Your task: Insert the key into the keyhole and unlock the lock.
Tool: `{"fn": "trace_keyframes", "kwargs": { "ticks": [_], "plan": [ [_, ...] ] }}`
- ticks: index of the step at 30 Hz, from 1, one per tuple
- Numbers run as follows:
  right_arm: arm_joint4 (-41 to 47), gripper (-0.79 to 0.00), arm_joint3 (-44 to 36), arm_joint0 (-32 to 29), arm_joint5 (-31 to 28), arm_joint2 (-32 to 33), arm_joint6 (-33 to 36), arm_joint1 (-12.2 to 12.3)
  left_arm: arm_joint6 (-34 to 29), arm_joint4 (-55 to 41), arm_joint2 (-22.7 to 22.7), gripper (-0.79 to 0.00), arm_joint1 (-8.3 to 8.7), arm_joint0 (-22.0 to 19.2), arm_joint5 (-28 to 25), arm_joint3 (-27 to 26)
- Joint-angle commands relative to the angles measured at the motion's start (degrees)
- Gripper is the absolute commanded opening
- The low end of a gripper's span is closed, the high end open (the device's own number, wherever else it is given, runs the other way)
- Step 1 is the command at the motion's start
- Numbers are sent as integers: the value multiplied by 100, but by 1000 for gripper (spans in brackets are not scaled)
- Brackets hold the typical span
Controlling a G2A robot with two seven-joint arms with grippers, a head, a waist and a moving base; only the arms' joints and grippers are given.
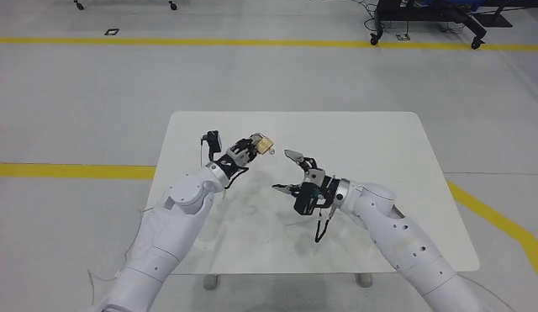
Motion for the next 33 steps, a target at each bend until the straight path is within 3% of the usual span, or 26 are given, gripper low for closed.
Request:
{"fn": "trace_keyframes", "kwargs": {
  "ticks": [1, 10, 16, 19, 20, 29, 33],
  "plan": [
    [-52, -400, 62, 91, 84, -96, 163, -32, 25, 77, 44, -785, -12, -17, 75, -9],
    [-267, -409, 62, 100, 738, -229, 724, -103, 0, 188, 100, -785, -47, -63, 200, 20],
    [-340, -446, -4, 65, 778, -224, 876, -107, -12, 344, 125, -785, -58, -69, 235, 19],
    [-374, -600, -20, 61, 805, -224, 956, -111, -36, 371, 105, -785, -58, -62, 253, 17],
    [-381, -610, -25, 58, 813, -228, 986, -114, -45, 383, 99, -785, -58, -57, 258, 14],
    [-335, -560, 24, 95, 825, -261, 1236, -154, -65, 530, 66, -785, -56, 6, 290, -70],
    [-344, -579, 31, 110, 809, -269, 1279, -164, -66, 576, 56, -785, -58, 24, 311, -103]
  ]
}}
